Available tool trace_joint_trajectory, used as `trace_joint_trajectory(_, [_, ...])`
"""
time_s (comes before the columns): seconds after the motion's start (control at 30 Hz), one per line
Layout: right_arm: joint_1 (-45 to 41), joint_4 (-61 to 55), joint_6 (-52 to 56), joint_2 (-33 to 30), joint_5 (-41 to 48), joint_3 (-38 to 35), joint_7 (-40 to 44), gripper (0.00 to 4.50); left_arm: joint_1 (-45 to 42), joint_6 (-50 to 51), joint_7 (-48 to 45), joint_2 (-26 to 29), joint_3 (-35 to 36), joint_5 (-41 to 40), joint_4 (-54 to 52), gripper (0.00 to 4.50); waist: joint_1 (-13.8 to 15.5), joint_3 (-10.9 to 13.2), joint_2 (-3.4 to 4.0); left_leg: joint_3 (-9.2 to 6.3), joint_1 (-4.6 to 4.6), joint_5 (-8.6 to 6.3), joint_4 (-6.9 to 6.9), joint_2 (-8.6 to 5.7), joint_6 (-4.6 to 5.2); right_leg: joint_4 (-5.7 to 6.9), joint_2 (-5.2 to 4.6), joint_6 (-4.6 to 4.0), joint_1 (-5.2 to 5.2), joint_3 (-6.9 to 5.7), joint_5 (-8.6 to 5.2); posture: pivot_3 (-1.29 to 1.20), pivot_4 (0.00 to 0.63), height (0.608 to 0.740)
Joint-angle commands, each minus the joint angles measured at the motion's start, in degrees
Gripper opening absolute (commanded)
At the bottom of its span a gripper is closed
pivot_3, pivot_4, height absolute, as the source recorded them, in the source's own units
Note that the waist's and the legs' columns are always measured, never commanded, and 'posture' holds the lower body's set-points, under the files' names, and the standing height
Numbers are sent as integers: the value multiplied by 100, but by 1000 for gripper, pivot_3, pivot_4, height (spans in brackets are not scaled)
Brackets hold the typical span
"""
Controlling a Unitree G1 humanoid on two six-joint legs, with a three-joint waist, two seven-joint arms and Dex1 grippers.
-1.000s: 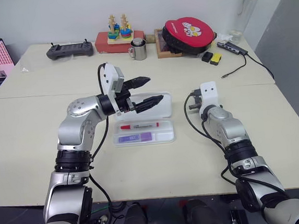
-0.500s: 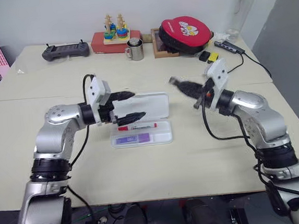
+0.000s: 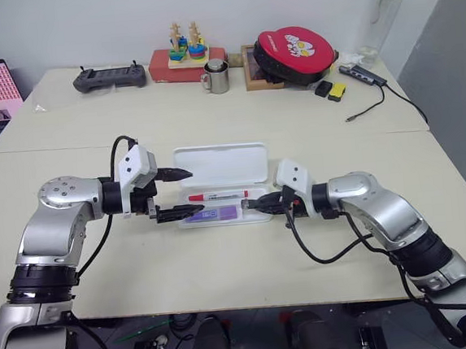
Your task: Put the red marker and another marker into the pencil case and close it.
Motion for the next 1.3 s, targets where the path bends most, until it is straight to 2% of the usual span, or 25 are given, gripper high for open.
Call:
trace_joint_trajectory(0.03, [-58, -85, -84, 38, -32, -156, 16, 197, 0, 58, 67, 43, 165, -108, -237, 4500, 1, 0, 0, 0, 0, 0, -1, -1, 0, 0, 0, -1, 0, 0, 0, 0, 150, 740])
trace_joint_trajectory(0.07, [-58, -85, -96, 42, -49, -169, 5, 884, -10, 58, 80, 40, 159, -104, -236, 4500, 0, 0, 0, 0, 0, 0, -1, -1, 0, 0, 0, -1, 0, 0, 0, 0, 150, 740])
trace_joint_trajectory(0.27, [-63, -122, -39, 87, -14, -274, -16, 2331, -132, 138, 228, -48, 122, -102, -244, 4500, 1, 0, 0, -1, 0, 0, 0, 0, 0, 0, 0, 2, 0, -1, -1, 0, 150, 740])
trace_joint_trajectory(0.47, [-108, -281, 35, 60, 146, -507, 64, 3735, -124, 313, 581, -158, 478, -324, -199, 4500, 1, 0, 0, -1, 0, 0, 0, 0, 0, 0, 0, 1, 1, -1, 0, 0, 150, 740])
trace_joint_trajectory(0.57, [-623, -50, -24, 477, 724, -1403, -232, 4483, 48, 599, 970, -246, 865, -611, -471, 4500, -4, 2, -1, -1, 0, 0, 0, 0, 0, 0, 0, 1, 1, -1, 0, 0, 150, 740])
trace_joint_trajectory(0.63, [-1059, 347, -172, 699, 818, -1805, -509, 4483, 181, 702, 1166, -273, 1066, -738, -674, 4500, -55, 4, 0, 0, 1, 0, 1, 2, 0, 2, 0, 0, 1, 0, 1, 0, 150, 740])
trace_joint_trajectory(0.73, [-1684, 1196, -397, 814, 542, -1958, -843, 4483, 439, 779, 1288, -236, 1194, -810, -941, 4500, -56, 2, -4, -4, 4, 0, 2, 1, 0, 4, 0, -17, 5, -5, 13, 0, 150, 740])
trace_joint_trajectory(0.83, [-2487, 2518, -614, 934, 209, -1995, -1222, 4483, 572, 938, 1480, -308, 1428, -1054, -1173, 4500, -57, 2, -4, -1, 8, 0, -1, 1, 0, 4, -1, -20, 6, -3, 13, 0, 150, 740])
trace_joint_trajectory(0.93, [-3138, 3880, -1235, 1075, -215, -1948, -1616, 4038, 721, 1085, 1652, -352, 1643, -1289, -1449, 4500, -52, 4, -3, 1, 3, 0, -1, 1, 0, 4, -1, -20, -1, -1, 14, 0, 150, 740])
trace_joint_trajectory(1.03, [-3589, 5037, -1713, 1312, -586, -1658, -1448, 3336, 1021, 1179, 1760, -266, 1881, -1394, -1627, 4500, -58, 3, -3, 8, 2, 0, -7, -1, 0, 1, -2, -21, -4, 6, 14, 0, 150, 740])
trace_joint_trajectory(1.13, [-3735, 5543, -2024, 1487, -791, -1503, -1167, 2632, 1229, 1239, 1693, -172, 2051, -1550, -1731, 4500, -70, 3, -3, 8, 3, -1, -18, 0, 0, -1, -2, -25, -6, 4, 12, 0, 150, 740])
trace_joint_trajectory(1.3, [-3716, 5713, -2167, 1584, -968, -1326, -671, 1413, 1230, 1326, 1682, -24, 2149, -1687, -1749, 4500, -58, 8, 0, 6, -3, -2, -20, 0, -1, -1, -2, -29, -10, 0, 10, 0, 150, 740])
